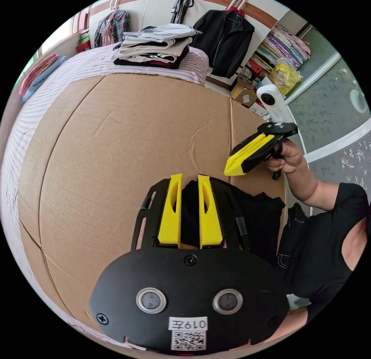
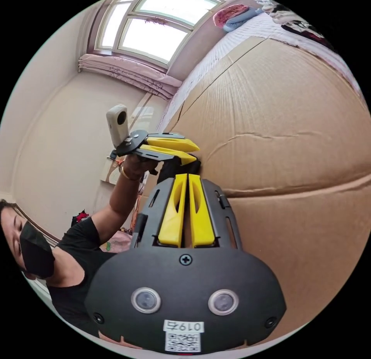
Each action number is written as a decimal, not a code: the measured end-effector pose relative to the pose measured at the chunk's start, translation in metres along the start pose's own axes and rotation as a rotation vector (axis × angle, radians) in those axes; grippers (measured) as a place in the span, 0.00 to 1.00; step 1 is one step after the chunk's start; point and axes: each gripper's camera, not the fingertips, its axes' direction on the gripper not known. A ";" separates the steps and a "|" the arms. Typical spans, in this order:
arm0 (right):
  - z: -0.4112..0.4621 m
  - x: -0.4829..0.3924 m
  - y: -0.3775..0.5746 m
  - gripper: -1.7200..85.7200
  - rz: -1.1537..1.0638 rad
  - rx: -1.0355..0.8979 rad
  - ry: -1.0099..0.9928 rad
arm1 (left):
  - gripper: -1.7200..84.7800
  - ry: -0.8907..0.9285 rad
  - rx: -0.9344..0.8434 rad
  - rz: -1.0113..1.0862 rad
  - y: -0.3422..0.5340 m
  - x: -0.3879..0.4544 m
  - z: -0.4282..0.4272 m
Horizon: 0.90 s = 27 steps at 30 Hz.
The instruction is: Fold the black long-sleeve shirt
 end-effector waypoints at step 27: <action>0.009 -0.182 0.181 0.09 -0.547 -0.127 0.122 | 0.07 -0.036 0.172 0.102 0.090 0.173 -0.036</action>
